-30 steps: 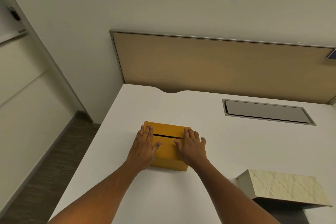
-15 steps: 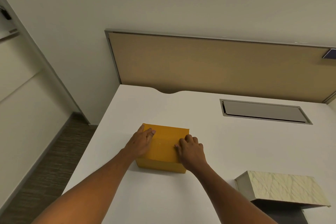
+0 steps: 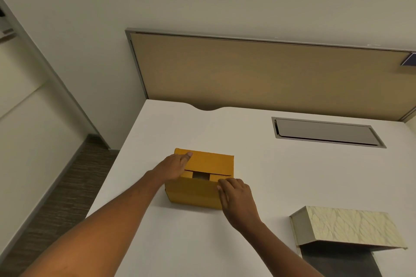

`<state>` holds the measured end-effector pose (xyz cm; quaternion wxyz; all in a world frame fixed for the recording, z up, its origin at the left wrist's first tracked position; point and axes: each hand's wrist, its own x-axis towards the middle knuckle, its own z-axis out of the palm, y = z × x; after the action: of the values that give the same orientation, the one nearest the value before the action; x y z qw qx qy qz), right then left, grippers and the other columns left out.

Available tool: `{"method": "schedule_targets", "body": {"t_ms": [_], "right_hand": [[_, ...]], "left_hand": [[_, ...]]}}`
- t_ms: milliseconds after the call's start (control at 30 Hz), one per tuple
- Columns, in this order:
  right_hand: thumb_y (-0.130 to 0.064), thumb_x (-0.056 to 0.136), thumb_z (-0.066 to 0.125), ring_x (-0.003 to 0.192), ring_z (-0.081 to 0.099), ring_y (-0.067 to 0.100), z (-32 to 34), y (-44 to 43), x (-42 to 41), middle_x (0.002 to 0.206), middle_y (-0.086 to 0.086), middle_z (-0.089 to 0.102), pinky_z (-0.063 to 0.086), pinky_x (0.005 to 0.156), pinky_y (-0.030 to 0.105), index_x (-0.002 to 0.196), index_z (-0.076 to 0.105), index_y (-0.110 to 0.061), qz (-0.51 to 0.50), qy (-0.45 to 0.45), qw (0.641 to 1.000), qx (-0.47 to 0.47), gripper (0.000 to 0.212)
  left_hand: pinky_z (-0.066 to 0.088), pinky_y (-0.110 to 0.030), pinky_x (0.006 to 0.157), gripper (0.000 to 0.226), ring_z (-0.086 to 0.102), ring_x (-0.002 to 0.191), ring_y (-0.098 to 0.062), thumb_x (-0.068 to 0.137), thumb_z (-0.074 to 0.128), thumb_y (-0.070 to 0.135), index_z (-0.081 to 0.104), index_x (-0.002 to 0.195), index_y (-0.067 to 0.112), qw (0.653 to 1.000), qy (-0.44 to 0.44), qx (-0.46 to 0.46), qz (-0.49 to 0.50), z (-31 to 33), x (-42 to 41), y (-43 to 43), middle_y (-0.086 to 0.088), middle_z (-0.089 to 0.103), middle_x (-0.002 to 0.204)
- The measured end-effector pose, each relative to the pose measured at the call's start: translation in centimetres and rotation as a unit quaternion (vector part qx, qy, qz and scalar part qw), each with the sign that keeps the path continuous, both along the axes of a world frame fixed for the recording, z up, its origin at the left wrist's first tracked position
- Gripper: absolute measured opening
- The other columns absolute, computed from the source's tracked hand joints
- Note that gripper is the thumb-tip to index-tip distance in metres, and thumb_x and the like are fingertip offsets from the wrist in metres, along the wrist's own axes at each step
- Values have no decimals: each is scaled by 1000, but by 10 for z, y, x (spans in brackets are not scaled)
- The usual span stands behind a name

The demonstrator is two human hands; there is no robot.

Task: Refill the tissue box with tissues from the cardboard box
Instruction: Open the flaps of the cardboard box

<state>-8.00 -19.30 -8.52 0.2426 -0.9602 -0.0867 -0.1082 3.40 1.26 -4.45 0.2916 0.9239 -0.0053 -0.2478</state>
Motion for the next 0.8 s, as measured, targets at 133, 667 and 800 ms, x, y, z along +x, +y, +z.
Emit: {"method": "schedule_targets", "body": {"t_ms": [133,667,800], "right_hand": [[-24,93,55,90,58,17,-17,-1,-28,99,-6,65,48,75,31,105,62,-23,59,-34,998,4,13],[-52,92,40,81,59,20,-15,28,1,92,-2,62,49,75,36,105,48,-22,-84,173,981,38,33],[-62,87,38,91,62,25,-15,35,17,103,2,64,50,77,38,129,32,-18,-133,212,968,7,61]], "left_hand": [[26,-43,116,65,33,141,-29,97,20,55,32,147,15,998,30,22,-44,7,9,2,-11,33,154],[45,-42,97,65,47,119,-32,84,63,41,36,136,12,967,-115,205,-96,-32,5,-10,-15,40,137],[44,-40,94,77,49,116,-31,79,67,47,32,139,13,962,-161,213,-52,-42,4,-18,-14,40,137]]}}
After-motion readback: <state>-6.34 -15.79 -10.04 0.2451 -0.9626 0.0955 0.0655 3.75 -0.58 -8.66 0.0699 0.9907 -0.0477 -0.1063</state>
